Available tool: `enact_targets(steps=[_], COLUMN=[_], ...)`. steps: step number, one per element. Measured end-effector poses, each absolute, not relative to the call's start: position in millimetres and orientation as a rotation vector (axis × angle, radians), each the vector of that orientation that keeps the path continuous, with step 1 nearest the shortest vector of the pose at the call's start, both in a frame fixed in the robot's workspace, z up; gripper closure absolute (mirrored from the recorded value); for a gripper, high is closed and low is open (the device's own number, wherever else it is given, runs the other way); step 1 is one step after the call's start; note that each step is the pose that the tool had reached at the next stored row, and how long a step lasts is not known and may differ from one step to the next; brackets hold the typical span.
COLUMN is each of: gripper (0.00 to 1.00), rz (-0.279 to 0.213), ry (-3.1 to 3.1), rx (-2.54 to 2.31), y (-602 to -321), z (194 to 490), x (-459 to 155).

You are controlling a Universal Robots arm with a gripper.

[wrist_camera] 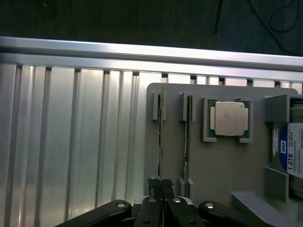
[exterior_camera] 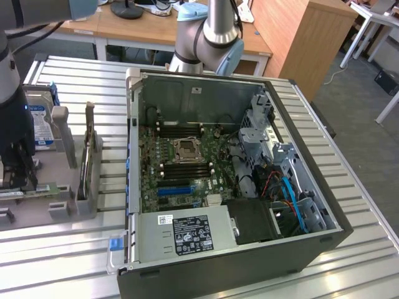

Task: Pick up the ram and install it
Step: 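Pick up the ram and move it above insertion slot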

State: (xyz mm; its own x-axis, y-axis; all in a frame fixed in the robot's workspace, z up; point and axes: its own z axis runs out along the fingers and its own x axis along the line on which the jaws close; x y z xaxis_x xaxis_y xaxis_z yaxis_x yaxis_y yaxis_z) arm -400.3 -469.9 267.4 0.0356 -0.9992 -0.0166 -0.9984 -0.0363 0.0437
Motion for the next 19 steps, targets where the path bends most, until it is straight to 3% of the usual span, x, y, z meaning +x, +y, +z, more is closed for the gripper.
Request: enact_targets(steps=[19], gripper=[0.88], rz=[-0.056], ry=[-2.189], rx=[2.216], y=[-469.9], z=[328.6], x=[-400.0])
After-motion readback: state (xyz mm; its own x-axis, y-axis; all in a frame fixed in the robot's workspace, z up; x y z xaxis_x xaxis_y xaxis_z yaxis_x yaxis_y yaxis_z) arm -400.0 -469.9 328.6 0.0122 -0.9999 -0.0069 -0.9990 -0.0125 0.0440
